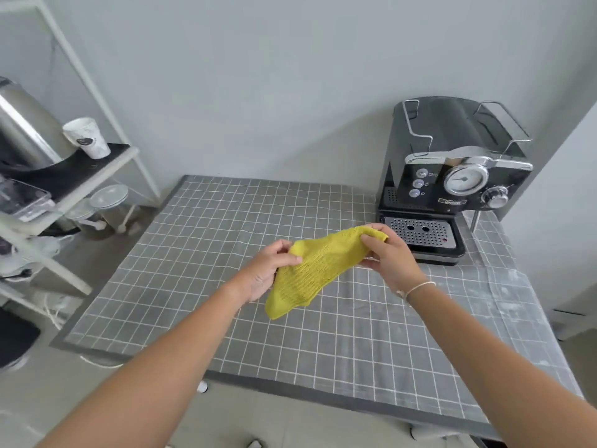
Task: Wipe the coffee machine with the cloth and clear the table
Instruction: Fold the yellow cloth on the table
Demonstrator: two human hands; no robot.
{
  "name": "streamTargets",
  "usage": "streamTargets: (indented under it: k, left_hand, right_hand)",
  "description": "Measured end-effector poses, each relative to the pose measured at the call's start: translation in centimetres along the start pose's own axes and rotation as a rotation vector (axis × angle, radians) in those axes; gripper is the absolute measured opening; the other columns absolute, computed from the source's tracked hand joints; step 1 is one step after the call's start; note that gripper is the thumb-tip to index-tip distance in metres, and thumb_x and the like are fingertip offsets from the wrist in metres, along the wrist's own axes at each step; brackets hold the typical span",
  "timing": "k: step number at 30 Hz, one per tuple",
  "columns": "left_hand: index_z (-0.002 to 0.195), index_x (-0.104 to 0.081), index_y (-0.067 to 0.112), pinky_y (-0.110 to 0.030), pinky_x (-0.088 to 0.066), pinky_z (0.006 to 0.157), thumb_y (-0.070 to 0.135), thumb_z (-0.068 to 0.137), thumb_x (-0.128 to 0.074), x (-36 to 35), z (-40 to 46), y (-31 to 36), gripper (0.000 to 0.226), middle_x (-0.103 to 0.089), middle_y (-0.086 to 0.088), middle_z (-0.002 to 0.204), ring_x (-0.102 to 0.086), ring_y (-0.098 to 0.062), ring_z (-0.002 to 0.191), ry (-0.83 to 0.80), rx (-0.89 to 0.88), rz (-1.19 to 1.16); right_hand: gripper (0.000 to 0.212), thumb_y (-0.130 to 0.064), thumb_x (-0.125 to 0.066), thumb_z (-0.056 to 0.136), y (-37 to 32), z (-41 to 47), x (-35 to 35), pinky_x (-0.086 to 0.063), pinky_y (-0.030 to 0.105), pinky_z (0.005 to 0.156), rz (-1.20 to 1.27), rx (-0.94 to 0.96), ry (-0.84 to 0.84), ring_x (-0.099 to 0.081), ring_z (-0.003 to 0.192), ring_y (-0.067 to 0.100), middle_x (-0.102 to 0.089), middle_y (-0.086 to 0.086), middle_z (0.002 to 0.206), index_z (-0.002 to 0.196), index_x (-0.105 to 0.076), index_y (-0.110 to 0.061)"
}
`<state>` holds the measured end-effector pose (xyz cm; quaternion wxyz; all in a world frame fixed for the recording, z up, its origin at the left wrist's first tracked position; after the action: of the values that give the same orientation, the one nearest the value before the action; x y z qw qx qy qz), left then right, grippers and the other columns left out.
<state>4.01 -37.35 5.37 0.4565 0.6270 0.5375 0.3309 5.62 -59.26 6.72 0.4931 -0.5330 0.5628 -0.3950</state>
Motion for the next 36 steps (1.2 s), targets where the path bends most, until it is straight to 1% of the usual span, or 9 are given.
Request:
streamTargets:
  k: [4, 10, 13, 18, 24, 26, 29, 31, 36]
  left_hand:
    - [0.09, -0.055, 0.023, -0.031, -0.046, 0.069, 0.009, 0.078, -0.069, 2.5, -0.1, 0.8, 0.024, -0.063, 0.004, 0.086, -0.058, -0.014, 0.078, 0.063, -0.085, 0.036]
    - [0.089, -0.056, 0.027, -0.018, -0.038, 0.054, 0.005, 0.091, -0.06, 7.4, 1.1, 2.1, 0.022, -0.058, 0.002, 0.081, -0.05, -0.011, 0.066, 0.051, -0.175, 0.221]
    - [0.083, -0.061, 0.025, -0.02, -0.04, 0.066, 0.006, 0.089, -0.064, 10.2, 1.9, 2.7, 0.021, -0.052, -0.008, 0.084, -0.046, -0.017, 0.076, -0.003, -0.215, 0.334]
    - [0.076, -0.062, 0.023, -0.02, -0.041, 0.067, 0.003, 0.086, -0.067, 13.9, 3.3, 4.0, 0.023, -0.053, 0.003, 0.07, -0.048, -0.01, 0.067, -0.097, -0.252, 0.402]
    - [0.1, -0.064, 0.028, -0.029, -0.046, 0.076, 0.006, 0.091, -0.062, 15.3, 4.8, 4.4, 0.024, -0.065, -0.003, 0.09, -0.06, -0.014, 0.079, -0.244, -0.111, 0.285]
    - [0.109, -0.059, 0.028, -0.03, -0.05, 0.069, 0.005, 0.094, -0.057, 15.0, 5.0, 4.2, 0.027, -0.066, -0.004, 0.092, -0.061, -0.015, 0.077, -0.303, -0.015, 0.185]
    - [0.108, -0.056, 0.032, -0.027, -0.049, 0.054, 0.003, 0.097, -0.049, 14.3, 5.3, 4.3, 0.031, -0.061, 0.0, 0.083, -0.056, -0.013, 0.065, -0.286, 0.011, 0.112]
    - [0.105, -0.056, 0.034, -0.026, -0.047, 0.051, 0.004, 0.098, -0.047, 13.6, 5.4, 4.5, 0.032, -0.056, 0.001, 0.077, -0.054, -0.011, 0.06, -0.262, 0.002, 0.099]
    - [0.104, -0.056, 0.034, -0.02, -0.045, 0.04, 0.004, 0.099, -0.042, 14.1, 5.6, 5.1, 0.033, -0.059, 0.003, 0.071, -0.057, -0.007, 0.054, -0.204, -0.017, 0.063]
  right_hand:
    - [0.014, -0.007, -0.05, 0.091, 0.7, 0.9, -1.8, -0.055, 0.044, 0.082, -0.003, -0.021, 0.011, -0.057, 0.082, 0.024, -0.054, 0.008, 0.09, 0.085, -0.056, -0.017]
    - [0.015, -0.007, -0.049, 0.091, 1.2, 2.8, -5.5, -0.053, 0.034, 0.077, 0.023, -0.007, 0.089, -0.058, 0.088, 0.023, -0.057, 0.006, 0.095, 0.086, -0.058, -0.018]
    - [0.018, -0.005, -0.049, 0.091, 1.5, 3.9, -7.8, -0.052, 0.032, 0.074, 0.025, 0.004, 0.136, -0.058, 0.087, 0.022, -0.058, 0.006, 0.092, 0.085, -0.058, -0.019]
    - [0.017, -0.005, -0.049, 0.092, 1.5, 5.6, -11.4, -0.054, 0.032, 0.073, 0.058, 0.022, 0.209, -0.058, 0.085, 0.02, -0.059, 0.005, 0.092, 0.087, -0.057, -0.019]
    - [0.012, -0.009, -0.05, 0.092, 1.9, 6.9, -13.1, -0.053, 0.032, 0.071, 0.096, 0.008, 0.369, -0.059, 0.088, 0.02, -0.062, 0.005, 0.094, 0.089, -0.06, -0.016]
    - [0.011, -0.01, -0.051, 0.092, 2.2, 7.4, -13.0, -0.053, 0.032, 0.072, 0.111, -0.007, 0.399, -0.059, 0.094, 0.023, -0.062, 0.008, 0.1, 0.095, -0.06, -0.015]
    - [0.032, -0.024, -0.054, 0.091, 4.2, 8.1, -12.9, -0.052, 0.032, 0.076, 0.12, -0.135, 0.368, -0.056, 0.107, 0.027, -0.056, 0.011, 0.122, 0.121, -0.053, -0.015]
    - [0.042, -0.038, -0.052, 0.089, 6.7, 7.6, -14.0, -0.048, 0.035, 0.085, 0.146, -0.326, 0.279, -0.054, 0.111, 0.028, -0.053, 0.012, 0.13, 0.124, -0.05, -0.015]
    - [0.059, -0.047, -0.046, 0.09, 10.9, 5.6, -18.3, -0.041, 0.045, 0.098, 0.306, -0.562, 0.087, -0.055, 0.111, 0.034, -0.057, 0.019, 0.124, 0.138, -0.032, -0.015]
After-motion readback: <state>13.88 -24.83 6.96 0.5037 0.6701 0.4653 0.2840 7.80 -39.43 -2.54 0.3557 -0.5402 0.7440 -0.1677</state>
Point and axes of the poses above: each hand's wrist, its own z-axis towards the middle knuckle, its own x-axis out of the back of the hand, y = z × x, the point moved 3 cm from there along z, towards the middle knuckle
